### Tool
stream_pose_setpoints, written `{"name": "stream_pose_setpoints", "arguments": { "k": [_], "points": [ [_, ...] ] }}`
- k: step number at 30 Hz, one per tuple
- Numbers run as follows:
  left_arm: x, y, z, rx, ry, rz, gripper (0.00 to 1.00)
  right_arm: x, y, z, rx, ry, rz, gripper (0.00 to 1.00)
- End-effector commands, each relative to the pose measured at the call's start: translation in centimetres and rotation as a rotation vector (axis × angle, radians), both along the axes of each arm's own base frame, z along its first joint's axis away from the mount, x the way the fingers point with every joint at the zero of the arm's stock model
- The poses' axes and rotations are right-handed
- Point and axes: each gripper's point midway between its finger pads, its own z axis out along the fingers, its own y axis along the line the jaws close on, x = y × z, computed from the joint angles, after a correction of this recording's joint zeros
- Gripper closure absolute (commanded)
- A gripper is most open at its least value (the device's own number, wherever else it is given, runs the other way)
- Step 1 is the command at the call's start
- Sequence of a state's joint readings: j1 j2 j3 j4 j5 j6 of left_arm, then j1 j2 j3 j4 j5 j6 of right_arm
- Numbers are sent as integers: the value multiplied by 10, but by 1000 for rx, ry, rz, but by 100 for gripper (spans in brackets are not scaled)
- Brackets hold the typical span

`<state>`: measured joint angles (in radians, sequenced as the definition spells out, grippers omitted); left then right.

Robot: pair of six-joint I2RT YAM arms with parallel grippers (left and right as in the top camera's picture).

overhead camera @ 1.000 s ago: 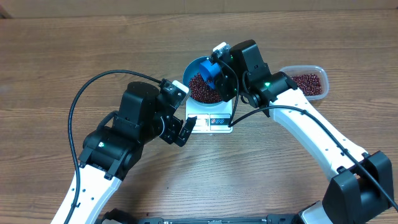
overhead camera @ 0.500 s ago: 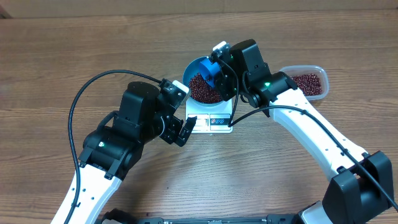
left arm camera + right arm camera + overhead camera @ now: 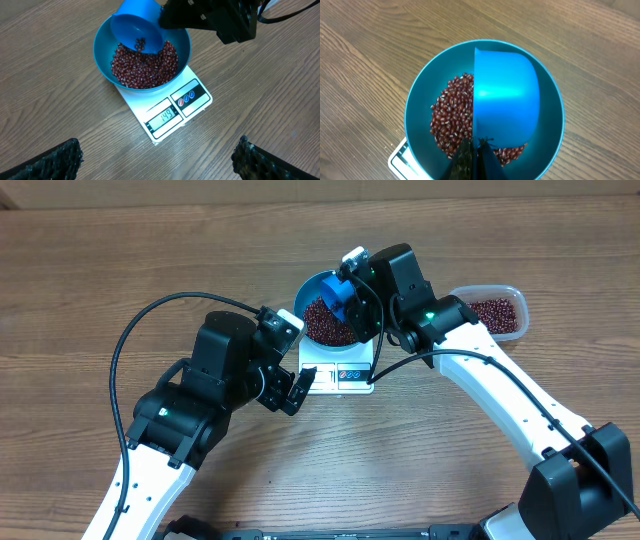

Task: Scoop item into bowl and weigh 150g on scale
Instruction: 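Tip the scoop with the right gripper to add a few beans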

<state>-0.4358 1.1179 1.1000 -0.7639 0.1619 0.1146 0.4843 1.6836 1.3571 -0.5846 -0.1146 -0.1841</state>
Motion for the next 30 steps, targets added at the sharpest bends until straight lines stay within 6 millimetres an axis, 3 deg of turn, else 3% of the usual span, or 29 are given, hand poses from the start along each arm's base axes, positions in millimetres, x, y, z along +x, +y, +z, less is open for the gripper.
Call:
{"name": "stream_pose_setpoints", "arguments": {
  "k": [1,30],
  "points": [
    [0,-1,-3,6,4,-20,0,5,0,32,28,-74,-6,96],
    [0,-1,-3,5,4,-21,0,7,-5,31,10,-77,-27,96]
  ]
}}
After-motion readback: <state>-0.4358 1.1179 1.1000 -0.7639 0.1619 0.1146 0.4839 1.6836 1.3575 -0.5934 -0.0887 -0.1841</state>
